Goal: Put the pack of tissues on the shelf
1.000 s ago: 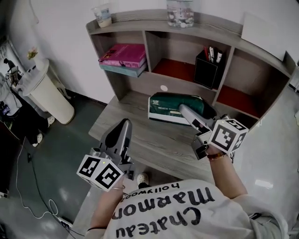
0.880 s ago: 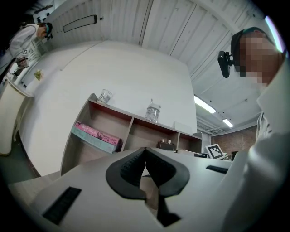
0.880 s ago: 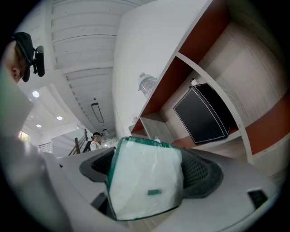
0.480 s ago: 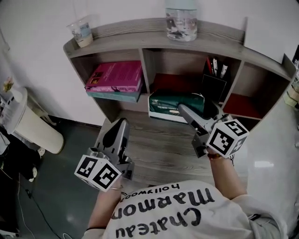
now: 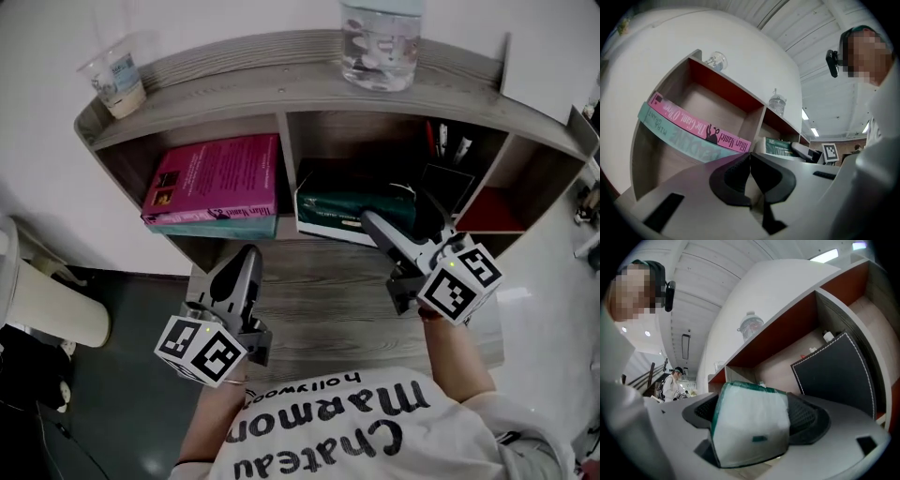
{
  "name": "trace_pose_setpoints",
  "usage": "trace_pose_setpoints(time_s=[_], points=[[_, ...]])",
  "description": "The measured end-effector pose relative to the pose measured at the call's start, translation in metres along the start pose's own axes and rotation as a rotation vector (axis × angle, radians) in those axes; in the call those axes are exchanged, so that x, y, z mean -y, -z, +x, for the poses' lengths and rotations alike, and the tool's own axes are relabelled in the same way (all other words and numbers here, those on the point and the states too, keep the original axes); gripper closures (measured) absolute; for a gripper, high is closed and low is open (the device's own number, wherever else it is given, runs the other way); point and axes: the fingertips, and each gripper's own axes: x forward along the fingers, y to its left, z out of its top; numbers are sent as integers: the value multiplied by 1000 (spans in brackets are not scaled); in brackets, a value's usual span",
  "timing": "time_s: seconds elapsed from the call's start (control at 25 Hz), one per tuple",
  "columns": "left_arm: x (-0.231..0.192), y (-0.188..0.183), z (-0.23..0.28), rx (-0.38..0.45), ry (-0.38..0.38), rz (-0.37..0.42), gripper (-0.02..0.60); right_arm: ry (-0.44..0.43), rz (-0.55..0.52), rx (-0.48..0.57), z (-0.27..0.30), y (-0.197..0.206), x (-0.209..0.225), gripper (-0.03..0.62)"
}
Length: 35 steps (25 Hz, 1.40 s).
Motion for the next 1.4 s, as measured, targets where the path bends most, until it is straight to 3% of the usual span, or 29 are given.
trace_pose_setpoints(time_s=[0.32, 0.56, 1.0, 1.4], points=[[-15, 17, 27, -72, 90, -38, 565, -5, 36, -9, 9, 11, 4, 131], [-13, 20, 31, -107, 158, -14, 565, 21, 62, -16, 8, 14, 8, 126], [-11, 15, 27, -100, 198, -22, 565, 138, -126, -125, 8, 19, 10, 117], [-9, 15, 21, -91, 200, -28, 565, 153, -145, -206, 10, 20, 11, 115]])
